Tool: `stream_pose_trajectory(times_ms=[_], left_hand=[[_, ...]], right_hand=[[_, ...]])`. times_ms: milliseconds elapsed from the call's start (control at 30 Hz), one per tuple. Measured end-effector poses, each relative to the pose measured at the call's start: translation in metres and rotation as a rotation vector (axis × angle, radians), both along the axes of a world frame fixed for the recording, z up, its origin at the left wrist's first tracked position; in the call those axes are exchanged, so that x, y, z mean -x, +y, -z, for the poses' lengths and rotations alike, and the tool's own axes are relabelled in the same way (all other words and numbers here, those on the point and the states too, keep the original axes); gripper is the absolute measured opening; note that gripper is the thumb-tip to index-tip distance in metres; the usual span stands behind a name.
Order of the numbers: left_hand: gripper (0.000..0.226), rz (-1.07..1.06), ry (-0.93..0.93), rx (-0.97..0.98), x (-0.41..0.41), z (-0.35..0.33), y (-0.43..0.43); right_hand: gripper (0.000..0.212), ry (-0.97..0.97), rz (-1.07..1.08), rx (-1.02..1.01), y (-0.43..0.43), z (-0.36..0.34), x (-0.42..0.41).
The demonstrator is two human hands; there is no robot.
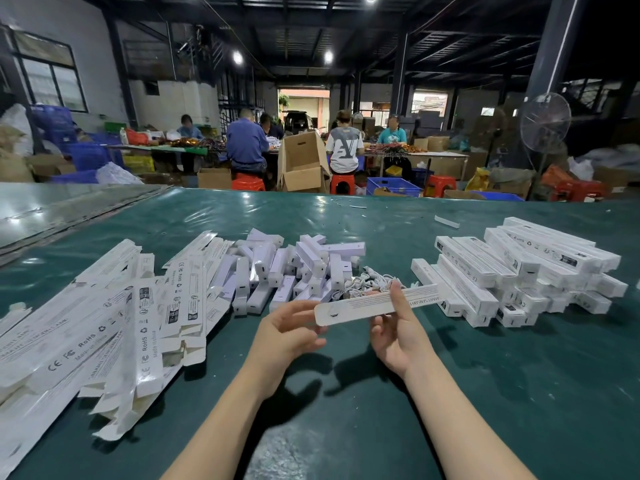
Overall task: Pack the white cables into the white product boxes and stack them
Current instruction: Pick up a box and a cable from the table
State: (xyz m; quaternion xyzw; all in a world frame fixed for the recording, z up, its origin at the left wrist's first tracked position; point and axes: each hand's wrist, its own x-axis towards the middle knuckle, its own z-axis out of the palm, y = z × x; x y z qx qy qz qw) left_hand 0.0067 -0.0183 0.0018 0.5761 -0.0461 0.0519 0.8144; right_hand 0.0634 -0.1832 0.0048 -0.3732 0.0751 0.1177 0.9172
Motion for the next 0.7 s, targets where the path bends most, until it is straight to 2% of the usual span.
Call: stream_pose_trajectory(times_ms=[100,167,300,500,700], left_hand=[[0.040,0.025,-0.003,-0.091,0.0017,0.0012,-0.0036],[0.039,0.039,-0.014,-0.077,0.0022,-0.0010,-0.0021],[0.043,0.072,-0.010,0.010,0.0016,-0.0031,-0.0007],[0.037,0.182,0.015,0.104,0.0040,-0.0049,0.0000],[0.033,0.116,0.003,0.111,0.0019,-0.0036,-0.0012]], right_hand=[[0.037,-0.022,-0.075,-0.030,-0.0003,-0.0003,0.0005],[0.042,-0.054,-0.129,-0.042,-0.0003,-0.0008,0.0010],[0.068,-0.123,-0.231,-0.094,-0.0007,0.0003,0.0024],[0.064,-0.155,-0.340,-0.185,-0.0038,-0.0010,0.0054],[0.065,-0.164,-0.388,-0.154,-0.0009,-0.0039,0.0084]])
